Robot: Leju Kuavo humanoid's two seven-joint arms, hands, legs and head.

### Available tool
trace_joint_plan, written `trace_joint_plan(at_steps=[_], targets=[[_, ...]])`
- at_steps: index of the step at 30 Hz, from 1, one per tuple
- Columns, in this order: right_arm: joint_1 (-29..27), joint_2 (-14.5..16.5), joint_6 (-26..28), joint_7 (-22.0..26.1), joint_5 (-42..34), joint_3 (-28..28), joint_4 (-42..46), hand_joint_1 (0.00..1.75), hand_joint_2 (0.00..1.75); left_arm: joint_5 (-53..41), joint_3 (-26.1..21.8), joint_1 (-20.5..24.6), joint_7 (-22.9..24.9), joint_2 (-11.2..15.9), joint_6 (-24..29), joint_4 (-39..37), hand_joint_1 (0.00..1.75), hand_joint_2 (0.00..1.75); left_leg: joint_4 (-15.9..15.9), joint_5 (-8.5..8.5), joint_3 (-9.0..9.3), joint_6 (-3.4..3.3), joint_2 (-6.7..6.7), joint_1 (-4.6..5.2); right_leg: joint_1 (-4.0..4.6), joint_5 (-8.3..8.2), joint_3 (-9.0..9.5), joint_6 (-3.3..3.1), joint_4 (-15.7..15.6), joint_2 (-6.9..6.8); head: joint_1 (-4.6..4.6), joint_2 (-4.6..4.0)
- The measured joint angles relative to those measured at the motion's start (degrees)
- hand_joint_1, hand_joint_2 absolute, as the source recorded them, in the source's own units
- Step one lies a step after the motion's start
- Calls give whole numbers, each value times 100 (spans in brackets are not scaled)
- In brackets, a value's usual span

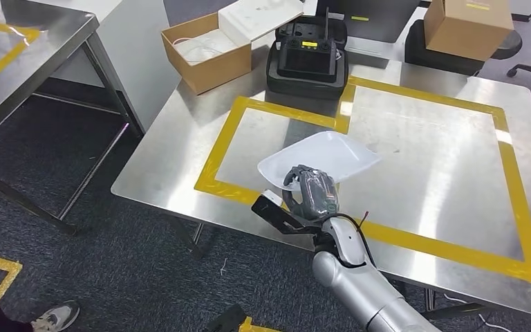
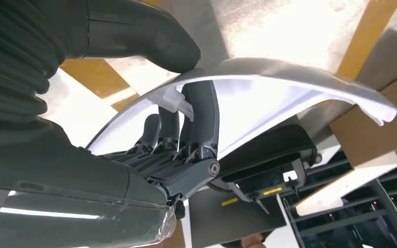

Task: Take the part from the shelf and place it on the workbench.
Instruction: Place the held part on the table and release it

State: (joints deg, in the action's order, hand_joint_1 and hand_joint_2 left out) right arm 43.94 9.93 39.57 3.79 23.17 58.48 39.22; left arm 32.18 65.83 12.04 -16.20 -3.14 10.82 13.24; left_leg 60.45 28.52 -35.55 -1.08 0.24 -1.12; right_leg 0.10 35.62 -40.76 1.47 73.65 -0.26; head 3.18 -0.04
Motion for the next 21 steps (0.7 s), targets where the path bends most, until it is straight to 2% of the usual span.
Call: trace_joint_plan(at_steps=[1, 2, 4, 5, 6, 8, 11, 12, 13, 15, 16, 17, 19, 20, 21], targets=[[-18, -1, 1, 20, -9, -19, -26, 175, 175, -4, 3, -5, -3, 2, 0, -1, 0, 175, 0, 28, 35, -1, -11, 5, -4, -45, -122, -7, 143, 1, -1, 0], [-32, 1, 1, 44, -17, -32, -48, 175, 175, -8, 4, -9, -7, 2, 0, -1, 0, 175, 0, 60, 81, 1, -24, 11, -3, -201, -144, -28, 83, 3, -3, 0], [-36, 19, -3, 96, -25, -43, -76, 175, 175, -21, 5, -7, -15, -3, -1, 1, 0, 175, -11, 134, 198, 17, -40, 19, 22, -717, 83, -123, -582, 22, -5, 0], [-29, 32, -10, 115, -20, -44, -85, 175, 175, -30, 5, 0, -19, -8, -1, 2, 0, 175, -21, 167, 243, 32, -45, 23, 43, -896, 225, -181, -919, 32, 3, 0], [-21, 46, -21, 132, -16, -45, -92, 175, 175, -40, 6, 6, -23, -14, -1, 3, 0, 175, -34, 193, 270, 55, -47, 19, 69, -988, 344, -238, -1194, 40, 3, 0], [-12, 74, -57, 165, -10, -45, -109, 175, 175, -54, 7, 15, -29, -30, -3, 4, 0, 175, -63, 209, 281, 113, -48, 12, 102, -933, 445, -309, -1393, 42, 2, 0], [-17, 146, -149, 233, -6, -45, -115, 175, 175, -56, 9, 19, -30, -44, -7, 5, 0, 175, -16, 291, 271, 201, -35, 16, 66, -923, 567, -321, -1600, 34, 5, 0], [-19, 177, -192, 256, 1, -43, -113, 175, 175, -56, 9, 24, -29, -45, -7, 5, 0, 175, 165, 390, 180, 223, -34, 17, 48, -926, 621, -325, -1663, 29, 13, 0], [-29, 205, -241, 272, 10, -39, -113, 175, 175, -56, 9, 25, -28, -43, -7, 4, 0, 175, 458, 520, 14, 238, -35, 12, 41, -914, 667, -329, -1693, 26, 20, 0], [-78, 240, -343, 284, 24, -26, -114, 175, 175, -59, 9, 13, -20, -38, -7, 2, 0, 175, 1135, 718, -429, 269, -41, 7, 38, -856, 726, -343, -1698, 23, 26, 0], [-112, 248, -387, 284, 26, -19, -114, 175, 175, -61, 9, 4, -15, -35, -7, 0, 0, 175, 1308, 685, -590, 285, -39, 6, 36, -817, 760, -338, -1690, 23, 25, 0], [-140, 254, -419, 284, 26, -14, -114, 175, 175, -63, 9, -3, -10, -32, -7, -1, 0, 175, 1288, 534, -658, 300, -35, 4, 31, -772, 798, -328, -1675, 25, 25, 0], [-165, 272, -453, 284, 28, -9, -113, 175, 175, -64, 9, -6, -6, -26, -7, -2, 0, 175, 734, 21, -508, 327, -6, -5, 9, -650, 881, -281, -1606, 34, 23, 0], [-164, 282, -458, 283, 29, -8, -112, 175, 175, -64, 9, -5, -5, -26, -7, -1, 0, 175, 453, -157, -401, 334, 20, -3, 12, -584, 900, -244, -1551, 45, 32, 0], [-163, 295, -466, 283, 33, -7, -111, 175, 175, -64, 9, -2, -4, -24, -7, -1, 0, 175, 240, -225, -310, 310, 42, -2, 20, -530, 895, -210, -1496, 53, 41, 0]])
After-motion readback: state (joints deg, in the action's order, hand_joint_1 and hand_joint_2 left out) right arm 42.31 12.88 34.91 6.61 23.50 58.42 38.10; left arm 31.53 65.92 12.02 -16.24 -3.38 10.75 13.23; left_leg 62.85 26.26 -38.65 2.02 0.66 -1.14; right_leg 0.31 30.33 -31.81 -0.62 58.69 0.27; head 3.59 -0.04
